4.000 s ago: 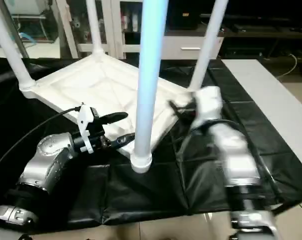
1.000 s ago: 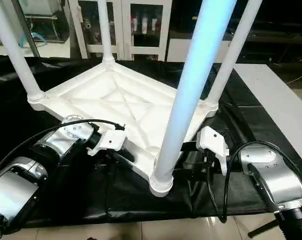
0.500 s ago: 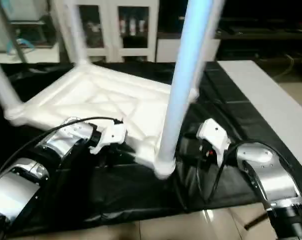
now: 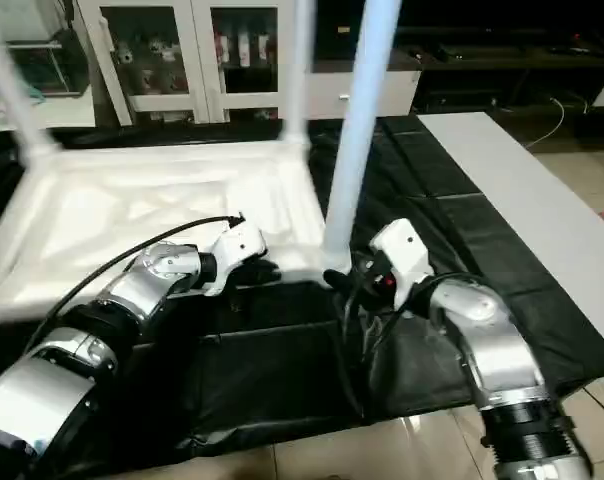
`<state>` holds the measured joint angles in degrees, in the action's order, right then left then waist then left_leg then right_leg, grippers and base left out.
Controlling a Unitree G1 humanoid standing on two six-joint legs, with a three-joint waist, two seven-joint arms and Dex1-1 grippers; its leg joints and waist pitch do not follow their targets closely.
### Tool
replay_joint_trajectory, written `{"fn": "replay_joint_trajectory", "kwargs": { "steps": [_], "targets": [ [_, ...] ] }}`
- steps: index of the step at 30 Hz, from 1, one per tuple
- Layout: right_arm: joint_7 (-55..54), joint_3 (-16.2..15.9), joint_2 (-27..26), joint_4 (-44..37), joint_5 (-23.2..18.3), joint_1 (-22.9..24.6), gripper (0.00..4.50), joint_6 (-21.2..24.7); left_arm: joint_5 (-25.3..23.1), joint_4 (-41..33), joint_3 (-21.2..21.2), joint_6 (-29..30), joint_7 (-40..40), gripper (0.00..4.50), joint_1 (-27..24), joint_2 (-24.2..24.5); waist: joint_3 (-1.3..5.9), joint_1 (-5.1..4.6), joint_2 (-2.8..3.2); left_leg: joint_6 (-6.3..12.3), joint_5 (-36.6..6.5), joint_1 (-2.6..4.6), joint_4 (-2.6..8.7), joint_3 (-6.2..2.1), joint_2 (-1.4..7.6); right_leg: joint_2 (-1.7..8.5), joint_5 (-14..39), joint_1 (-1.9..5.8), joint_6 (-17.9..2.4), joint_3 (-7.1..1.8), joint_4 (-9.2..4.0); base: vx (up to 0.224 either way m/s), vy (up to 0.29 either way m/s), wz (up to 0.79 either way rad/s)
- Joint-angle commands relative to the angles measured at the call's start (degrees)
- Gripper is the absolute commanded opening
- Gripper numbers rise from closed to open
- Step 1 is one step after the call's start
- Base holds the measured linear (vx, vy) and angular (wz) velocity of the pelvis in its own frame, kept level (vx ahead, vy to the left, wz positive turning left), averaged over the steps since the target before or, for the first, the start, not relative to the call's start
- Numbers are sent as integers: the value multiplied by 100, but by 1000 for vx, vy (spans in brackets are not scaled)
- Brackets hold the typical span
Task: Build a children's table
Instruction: Rotate table base
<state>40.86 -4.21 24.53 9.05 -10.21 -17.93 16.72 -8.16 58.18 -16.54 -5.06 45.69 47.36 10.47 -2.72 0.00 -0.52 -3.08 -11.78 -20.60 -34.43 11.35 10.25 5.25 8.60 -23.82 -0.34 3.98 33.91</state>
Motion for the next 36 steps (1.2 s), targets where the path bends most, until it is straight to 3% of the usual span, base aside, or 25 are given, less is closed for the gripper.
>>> {"fn": "replay_joint_trajectory", "kwargs": {
  "steps": [1,3,5,6,7,9,11,12,18,19,23,25,28,32,33,34,35,36],
  "targets": [
    [-113,102,-46,21,42,-39,382,85,-15,-8,77,174,-242,10,-197,55,376,87,-87,547,-1107,-36,390,-153,265,332,1618,334,-1341,-221,-426,0,0,0],
    [-159,102,-87,5,23,-91,382,120,-74,-232,5,9,-2,2,-307,111,369,100,-149,598,-1045,-46,387,-149,278,351,1742,325,-1291,-222,-425,0,0,0],
    [-176,104,-99,-12,-8,-109,382,136,-85,-412,-1,-45,110,2,-392,146,363,108,-133,579,-1067,-27,393,-143,288,347,1855,300,-1246,-228,-443,0,0,0],
    [-177,103,-98,-14,-10,-109,382,136,-85,-427,1,-44,112,2,-399,147,356,108,-192,570,-1068,-25,392,-138,293,351,1878,292,-1223,-232,-430,0,0,0],
    [-171,82,-92,-36,-6,-103,382,104,-71,-587,-7,-118,101,2,-480,179,351,117,-179,564,-1085,-19,397,-136,291,351,1926,283,-1203,-233,-445,0,0,0],
    [-156,73,-106,-74,-28,-99,382,93,-20,-791,-5,-138,113,2,-582,224,336,111,-220,503,-1192,-24,411,-138,298,355,2110,274,-1117,-235,-461,0,0,0],
    [-163,73,-114,-93,-33,-100,382,102,-5,-892,0,-122,107,2,-629,244,338,111,-208,450,-1241,-19,415,-147,299,362,2201,270,-1057,-240,-464,0,0,0],
    [-150,71,-142,-165,-74,-94,382,121,168,-1113,119,25,192,2,-732,259,336,105,-241,436,-1222,-25,420,-147,305,359,2144,270,-1061,-245,-450,0,0,0],
    [-109,57,-157,-364,-156,-19,382,117,551,-1672,248,-28,902,2,-946,414,339,121,-203,455,-1059,-28,424,-139,309,362,1794,272,-1156,-261,-409,0,0,0],
    [-111,61,-158,-388,-165,-4,382,116,615,-1749,249,-81,1032,47,-969,434,341,121,-203,456,-1061,-16,417,-129,302,357,1783,263,-1165,-261,-412,0,0,0],
    [36,151,-131,-481,-347,49,382,109,824,-2056,207,189,1490,64,-949,479,359,223,-162,430,-944,13,410,-110,312,344,1349,247,-1322,-273,-358,0,0,0],
    [125,159,-92,-492,-394,46,382,107,810,-1991,180,163,1540,96,-849,451,354,256,-169,422,-942,32,412,-101,314,333,1213,243,-1379,-272,-343,0,0,0],
    [210,176,-26,-506,-424,43,382,135,599,-1693,93,22,1442,101,-658,414,353,283,-172,392,-944,24,411,-106,309,346,1143,269,-1377,-276,-334,0,0,0],
    [323,181,86,-518,-457,69,382,192,489,-1428,35,47,1412,141,-519,363,359,288,-185,414,-872,2,393,-109,287,353,1093,307,-1343,-278,-335,0,0,0],
    [379,168,145,-538,-449,99,382,197,436,-1314,1,90,1338,141,-473,343,361,295,-138,420,-861,7,389,-111,281,345,1072,307,-1349,-277,-331,0,0,0],
    [388,165,156,-543,-447,105,382,197,425,-1295,-5,100,1316,141,-466,339,368,293,-150,429,-851,22,386,-107,284,337,1040,301,-1355,-275,-337,0,0,0],
    [419,158,203,-568,-427,132,382,188,346,-1202,-55,134,1186,141,-421,331,369,301,-115,431,-845,18,385,-113,289,342,965,306,-1395,-278,-325,0,0,0],
    [429,166,219,-595,-428,148,382,191,299,-1142,-76,161,1087,141,-387,320,370,290,-139,434,-874,13,383,-111,290,328,931,310,-1392,-273,-330,0,0,0]
  ]
}}
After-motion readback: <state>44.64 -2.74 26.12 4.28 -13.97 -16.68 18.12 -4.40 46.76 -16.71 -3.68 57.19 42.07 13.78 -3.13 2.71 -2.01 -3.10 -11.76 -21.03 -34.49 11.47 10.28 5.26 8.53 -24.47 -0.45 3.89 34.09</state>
